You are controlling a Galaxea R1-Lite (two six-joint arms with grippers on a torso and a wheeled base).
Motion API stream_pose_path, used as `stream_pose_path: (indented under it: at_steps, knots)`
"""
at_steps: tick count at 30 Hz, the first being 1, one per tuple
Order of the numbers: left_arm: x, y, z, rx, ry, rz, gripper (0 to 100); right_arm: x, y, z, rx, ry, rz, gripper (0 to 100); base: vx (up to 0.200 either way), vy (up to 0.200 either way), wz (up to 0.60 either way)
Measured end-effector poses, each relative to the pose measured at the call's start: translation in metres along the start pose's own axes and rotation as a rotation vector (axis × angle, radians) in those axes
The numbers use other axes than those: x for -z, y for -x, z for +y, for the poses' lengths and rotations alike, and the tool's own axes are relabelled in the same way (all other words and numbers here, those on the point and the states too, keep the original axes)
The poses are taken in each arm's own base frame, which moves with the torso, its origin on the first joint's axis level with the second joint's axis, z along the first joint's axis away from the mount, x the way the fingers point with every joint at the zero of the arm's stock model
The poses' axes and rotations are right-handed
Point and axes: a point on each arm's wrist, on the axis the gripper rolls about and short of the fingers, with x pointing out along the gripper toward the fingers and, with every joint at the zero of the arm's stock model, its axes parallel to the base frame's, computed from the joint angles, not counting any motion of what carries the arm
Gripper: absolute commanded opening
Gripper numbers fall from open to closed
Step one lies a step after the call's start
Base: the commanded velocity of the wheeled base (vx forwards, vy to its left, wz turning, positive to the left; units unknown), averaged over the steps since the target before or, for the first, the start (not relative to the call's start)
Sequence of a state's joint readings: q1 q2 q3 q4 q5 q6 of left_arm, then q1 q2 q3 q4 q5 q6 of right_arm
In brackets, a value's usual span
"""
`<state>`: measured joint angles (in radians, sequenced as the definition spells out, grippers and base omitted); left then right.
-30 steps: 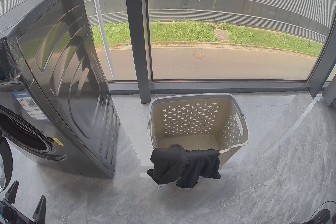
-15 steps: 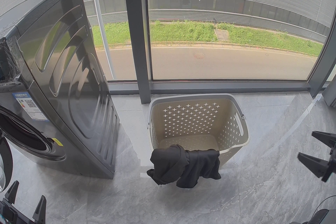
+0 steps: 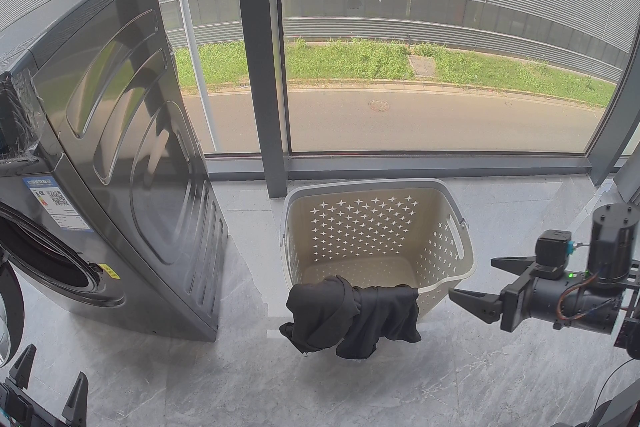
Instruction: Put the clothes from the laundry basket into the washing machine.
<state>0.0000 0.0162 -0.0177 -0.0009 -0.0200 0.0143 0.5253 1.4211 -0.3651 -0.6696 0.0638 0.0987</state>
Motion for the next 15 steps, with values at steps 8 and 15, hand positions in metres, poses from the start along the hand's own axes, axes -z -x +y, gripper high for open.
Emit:
stream_pose_path:
  at_steps: [8,15]
  knots:
    - [0.000,0.000,0.000,0.000,0.000,0.000,100,0.020,-0.036,0.002,0.053,-0.035,0.118,100,0.000,0.000,0.00]
    - [0.000,0.000,0.000,0.000,0.000,0.000,100,0.038,-0.064,0.004,0.104,-0.086,0.184,100,0.000,0.000,0.00]
